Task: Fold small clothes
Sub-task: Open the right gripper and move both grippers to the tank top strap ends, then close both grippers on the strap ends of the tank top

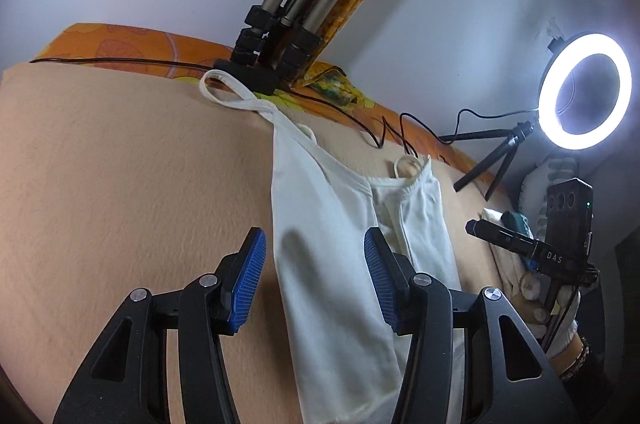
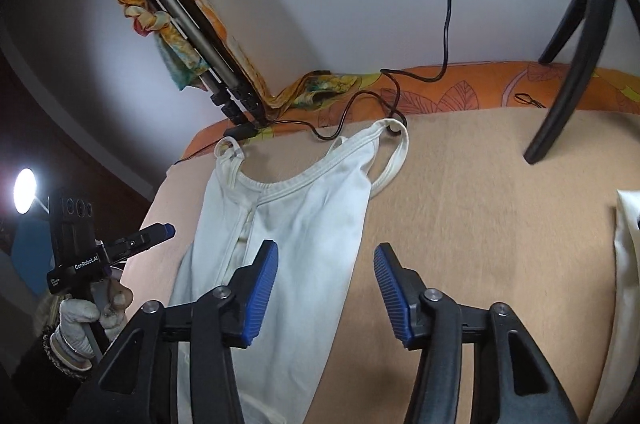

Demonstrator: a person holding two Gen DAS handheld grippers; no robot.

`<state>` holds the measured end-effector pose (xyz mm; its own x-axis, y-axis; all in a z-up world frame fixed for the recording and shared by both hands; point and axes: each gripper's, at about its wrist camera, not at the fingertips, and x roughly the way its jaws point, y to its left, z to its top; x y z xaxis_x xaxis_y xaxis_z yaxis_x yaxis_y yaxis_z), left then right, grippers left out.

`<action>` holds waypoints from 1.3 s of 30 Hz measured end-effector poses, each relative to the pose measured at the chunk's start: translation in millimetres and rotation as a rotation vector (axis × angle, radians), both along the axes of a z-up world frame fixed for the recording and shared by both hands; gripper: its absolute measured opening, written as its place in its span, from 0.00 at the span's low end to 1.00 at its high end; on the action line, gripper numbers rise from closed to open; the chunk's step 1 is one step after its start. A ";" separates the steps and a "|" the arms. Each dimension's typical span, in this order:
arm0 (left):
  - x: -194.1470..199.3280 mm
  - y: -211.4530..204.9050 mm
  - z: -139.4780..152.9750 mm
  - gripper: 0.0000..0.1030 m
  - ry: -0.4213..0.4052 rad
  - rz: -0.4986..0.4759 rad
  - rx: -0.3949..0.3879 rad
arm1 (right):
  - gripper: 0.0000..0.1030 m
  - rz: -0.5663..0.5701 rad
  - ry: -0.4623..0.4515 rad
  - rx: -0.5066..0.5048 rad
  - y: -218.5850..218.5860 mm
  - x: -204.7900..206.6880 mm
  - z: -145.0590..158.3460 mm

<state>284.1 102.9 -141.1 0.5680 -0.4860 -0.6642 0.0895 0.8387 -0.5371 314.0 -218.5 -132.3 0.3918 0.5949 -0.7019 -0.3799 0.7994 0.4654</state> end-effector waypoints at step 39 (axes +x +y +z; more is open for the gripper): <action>50.5 8.5 -21.7 0.44 0.004 0.062 -0.057 | 0.45 0.009 -0.001 0.026 0.1 47.5 -24.7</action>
